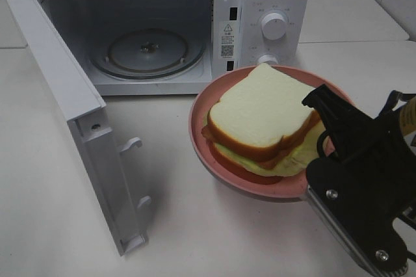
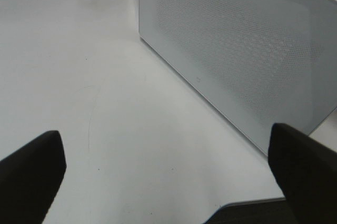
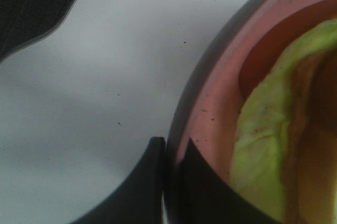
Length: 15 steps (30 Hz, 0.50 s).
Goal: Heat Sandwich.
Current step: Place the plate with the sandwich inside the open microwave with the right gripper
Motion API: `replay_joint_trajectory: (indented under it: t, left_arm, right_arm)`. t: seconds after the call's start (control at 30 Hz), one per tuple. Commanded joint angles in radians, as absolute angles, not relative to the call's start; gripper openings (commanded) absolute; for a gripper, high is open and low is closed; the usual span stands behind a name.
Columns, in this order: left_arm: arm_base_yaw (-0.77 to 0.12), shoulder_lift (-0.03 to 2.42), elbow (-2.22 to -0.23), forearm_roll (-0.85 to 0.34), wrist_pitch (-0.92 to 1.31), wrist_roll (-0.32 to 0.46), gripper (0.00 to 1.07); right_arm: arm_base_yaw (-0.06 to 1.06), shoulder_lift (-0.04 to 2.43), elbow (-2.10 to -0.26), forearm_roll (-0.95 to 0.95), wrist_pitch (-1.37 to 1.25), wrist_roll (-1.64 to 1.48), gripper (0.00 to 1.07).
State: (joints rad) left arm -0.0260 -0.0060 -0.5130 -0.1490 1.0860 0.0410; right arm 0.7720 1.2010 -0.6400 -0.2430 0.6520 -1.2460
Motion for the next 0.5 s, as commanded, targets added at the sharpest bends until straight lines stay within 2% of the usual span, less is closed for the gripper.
replay_joint_trajectory:
  t: [0.03, 0.5]
  left_arm:
    - [-0.029, -0.021, -0.513, -0.150, 1.072, 0.043, 0.98]
    - [-0.029, -0.021, -0.513, -0.150, 1.072, 0.043, 0.98]
  right_arm:
    - [0.771, 1.230, -0.645, -0.252, 0.585, -1.264, 0.01]
    - [0.761, 1.372, -0.647, -0.254, 0.438, -1.298, 0.01]
